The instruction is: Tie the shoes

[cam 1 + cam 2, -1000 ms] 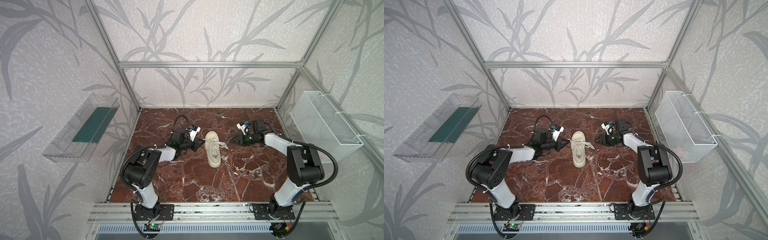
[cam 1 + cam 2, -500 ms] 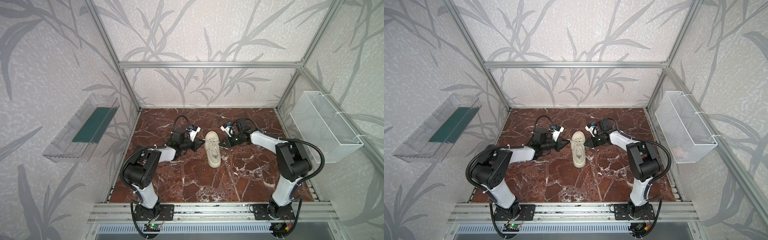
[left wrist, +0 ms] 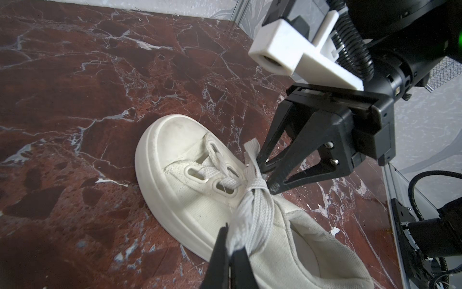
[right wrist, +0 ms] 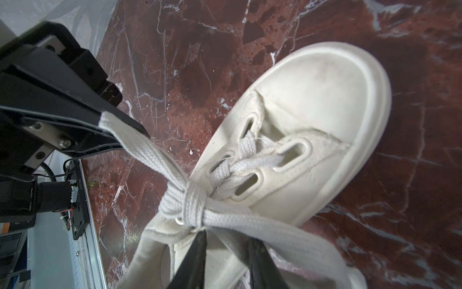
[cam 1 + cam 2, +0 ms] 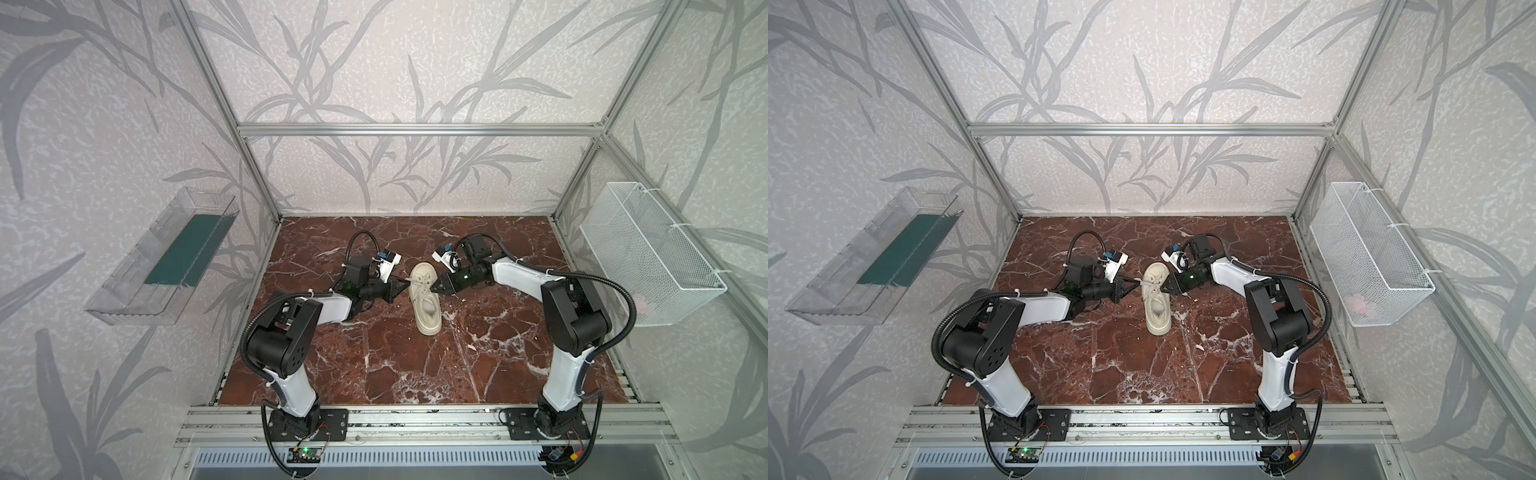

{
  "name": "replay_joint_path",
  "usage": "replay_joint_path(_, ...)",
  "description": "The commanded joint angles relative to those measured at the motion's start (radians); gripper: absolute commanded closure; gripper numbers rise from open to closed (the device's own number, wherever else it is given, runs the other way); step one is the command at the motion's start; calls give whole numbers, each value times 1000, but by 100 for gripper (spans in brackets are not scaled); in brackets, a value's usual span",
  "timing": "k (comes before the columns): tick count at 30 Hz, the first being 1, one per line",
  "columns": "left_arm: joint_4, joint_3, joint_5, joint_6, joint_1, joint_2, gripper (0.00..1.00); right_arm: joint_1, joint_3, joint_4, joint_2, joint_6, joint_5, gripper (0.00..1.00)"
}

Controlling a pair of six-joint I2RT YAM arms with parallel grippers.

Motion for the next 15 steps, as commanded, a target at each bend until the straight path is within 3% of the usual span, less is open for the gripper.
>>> replay_joint_path(1, 17, 7, 11, 3, 4, -12, 100, 7, 37, -56, 29, -31, -22, 72)
replay_joint_path(5, 16, 3, 7, 7, 5, -15, 100, 24, 50, -93, 30, -57, 31, 79)
replay_joint_path(10, 3, 1, 4, 16, 5, -28, 100, 24, 43, -94, 4, -50, 48, 100)
replay_joint_path(15, -52, 4, -23, 51, 11, -60, 100, 23, 34, -97, -37, -40, 50, 100)
